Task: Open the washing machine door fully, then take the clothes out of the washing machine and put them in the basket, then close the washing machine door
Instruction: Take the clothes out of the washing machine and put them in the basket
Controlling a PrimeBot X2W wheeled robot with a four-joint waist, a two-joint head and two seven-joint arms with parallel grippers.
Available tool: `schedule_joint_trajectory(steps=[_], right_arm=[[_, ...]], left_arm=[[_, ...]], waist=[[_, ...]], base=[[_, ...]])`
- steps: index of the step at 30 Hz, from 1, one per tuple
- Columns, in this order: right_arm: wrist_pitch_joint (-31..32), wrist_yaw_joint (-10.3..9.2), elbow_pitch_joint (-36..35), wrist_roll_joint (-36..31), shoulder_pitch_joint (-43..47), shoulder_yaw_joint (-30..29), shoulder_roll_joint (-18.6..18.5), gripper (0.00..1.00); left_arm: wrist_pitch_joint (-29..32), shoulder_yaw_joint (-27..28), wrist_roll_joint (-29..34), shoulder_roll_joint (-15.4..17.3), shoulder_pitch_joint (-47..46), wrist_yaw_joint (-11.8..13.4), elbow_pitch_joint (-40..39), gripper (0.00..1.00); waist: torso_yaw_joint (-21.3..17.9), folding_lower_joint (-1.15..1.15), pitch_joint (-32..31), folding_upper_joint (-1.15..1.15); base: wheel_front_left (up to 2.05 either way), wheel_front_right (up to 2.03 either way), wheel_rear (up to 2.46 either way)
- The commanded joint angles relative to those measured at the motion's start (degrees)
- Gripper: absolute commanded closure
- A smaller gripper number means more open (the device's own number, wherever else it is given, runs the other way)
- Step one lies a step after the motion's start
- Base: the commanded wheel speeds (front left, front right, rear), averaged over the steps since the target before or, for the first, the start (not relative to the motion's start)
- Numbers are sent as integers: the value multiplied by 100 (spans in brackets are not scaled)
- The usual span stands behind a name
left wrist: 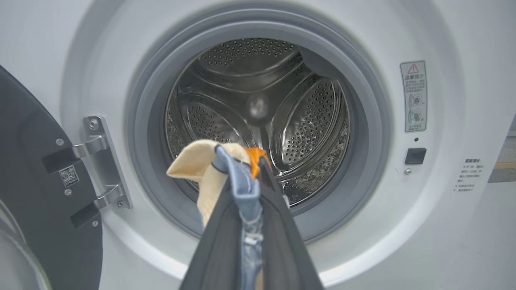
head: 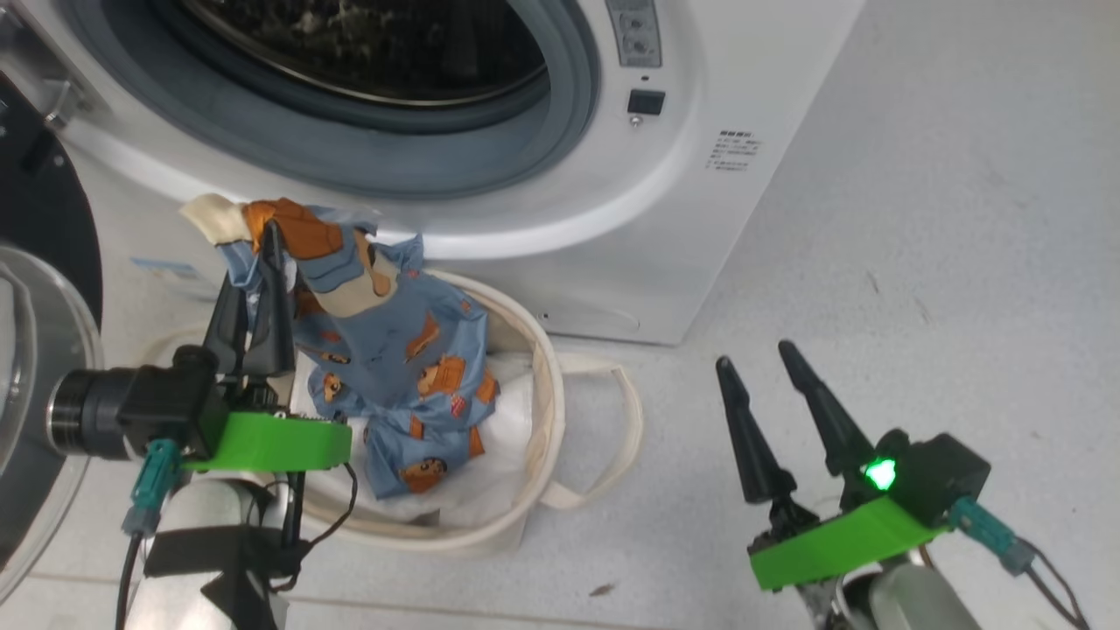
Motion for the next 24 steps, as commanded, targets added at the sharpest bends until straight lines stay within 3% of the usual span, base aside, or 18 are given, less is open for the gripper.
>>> schedule_joint_trajectory(steps=[1, 10, 24], right_arm=[[-70, 1, -242, -47, -219, 86, 12, 0], [-70, 1, -291, -75, -423, 43, 12, 0], [-70, 1, -385, -36, -714, 8, 12, 0]], left_arm=[[-20, 134, -7, 137, -169, -21, -114, 100], [-21, -164, 125, 100, -335, -55, 250, 100], [-21, -679, 192, 186, -965, -105, 2583, 100]], waist=[[9, 0, 167, 0], [4, 0, 618, 0], [-273, 0, 1263, 0]], base=[[0, 0, 0], [0, 0, 0], [0, 0, 0]])
